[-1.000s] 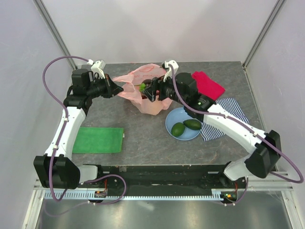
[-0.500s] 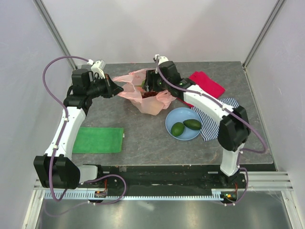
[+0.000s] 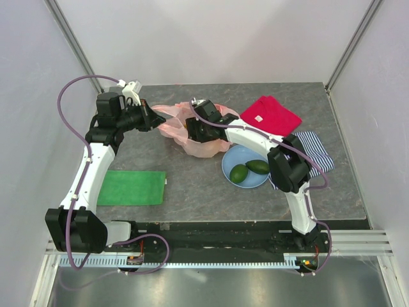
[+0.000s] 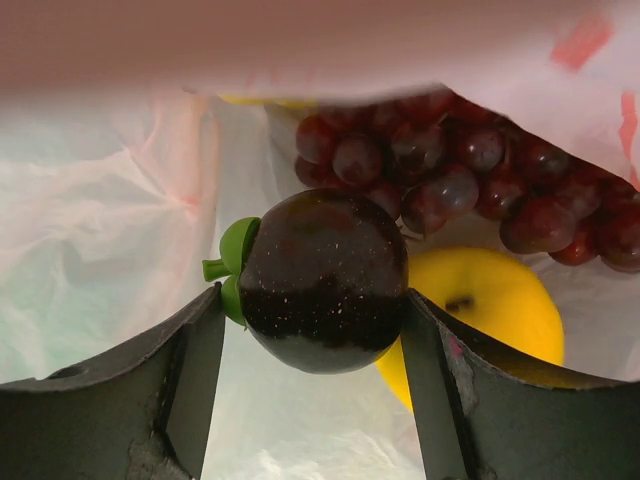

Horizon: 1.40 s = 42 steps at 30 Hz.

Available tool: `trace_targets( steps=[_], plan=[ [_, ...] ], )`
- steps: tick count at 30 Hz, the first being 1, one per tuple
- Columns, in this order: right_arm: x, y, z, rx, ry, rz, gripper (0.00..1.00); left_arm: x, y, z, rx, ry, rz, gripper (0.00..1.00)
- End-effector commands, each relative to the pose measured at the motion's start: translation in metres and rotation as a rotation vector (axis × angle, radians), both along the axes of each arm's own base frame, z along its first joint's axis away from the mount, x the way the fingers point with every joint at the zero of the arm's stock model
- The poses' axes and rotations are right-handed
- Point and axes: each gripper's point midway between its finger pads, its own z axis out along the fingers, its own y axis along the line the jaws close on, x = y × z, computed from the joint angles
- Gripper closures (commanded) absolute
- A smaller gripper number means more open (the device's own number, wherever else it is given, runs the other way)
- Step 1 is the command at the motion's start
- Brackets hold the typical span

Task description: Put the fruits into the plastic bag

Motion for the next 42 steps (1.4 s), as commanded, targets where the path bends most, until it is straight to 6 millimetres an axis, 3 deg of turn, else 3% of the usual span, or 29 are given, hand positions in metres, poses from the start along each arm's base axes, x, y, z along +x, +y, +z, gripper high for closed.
trace_targets(
  steps=[1,12,17,26,29,31,32,36,38,39,40,42],
  plan=[
    [-0.002,-0.003,-0.010,-0.025,0.027,0.005,0.47,0.003,-0.001,0.007,-0.014,-0.022,-0.005,0.98],
    [0.000,-0.006,-0.004,-0.044,0.006,0.003,0.07,0.004,-0.001,0.007,-0.014,-0.024,-0.007,0.98],
    [0.002,-0.009,0.003,-0.044,-0.015,-0.001,0.02,0.003,-0.001,0.008,-0.015,-0.025,-0.007,0.98],
    [0.002,-0.004,0.017,0.000,-0.038,0.005,0.05,0.003,-0.001,0.009,-0.015,-0.031,-0.010,0.98],
    [0.001,0.001,0.031,0.053,-0.069,0.015,0.07,0.003,-0.001,0.009,-0.015,-0.029,-0.010,0.98],
    [0.004,0.003,0.054,0.105,-0.127,0.014,0.08,0.003,-0.001,0.008,-0.014,-0.028,-0.010,0.98],
    [-0.001,0.005,0.056,0.128,-0.126,0.034,0.09,0.003,-0.001,0.009,-0.015,-0.028,-0.008,0.98],
    [-0.007,0.005,0.108,0.258,-0.229,0.029,0.10,0.003,-0.001,0.009,-0.014,-0.031,-0.009,0.98],
    [-0.010,0.004,0.121,0.307,-0.274,0.034,0.11,0.002,-0.001,0.010,-0.015,-0.032,-0.010,0.99],
    [-0.015,0.003,0.139,0.347,-0.303,0.043,0.11,0.002,-0.001,0.010,-0.014,-0.034,-0.009,0.99],
    [-0.018,0.003,0.142,0.370,-0.319,0.050,0.11,0.002,-0.001,0.010,-0.014,-0.034,-0.007,0.99],
    [-0.027,0.003,0.166,0.431,-0.363,0.085,0.12,0.003,-0.001,0.010,-0.014,-0.032,-0.007,0.98]
  ],
)
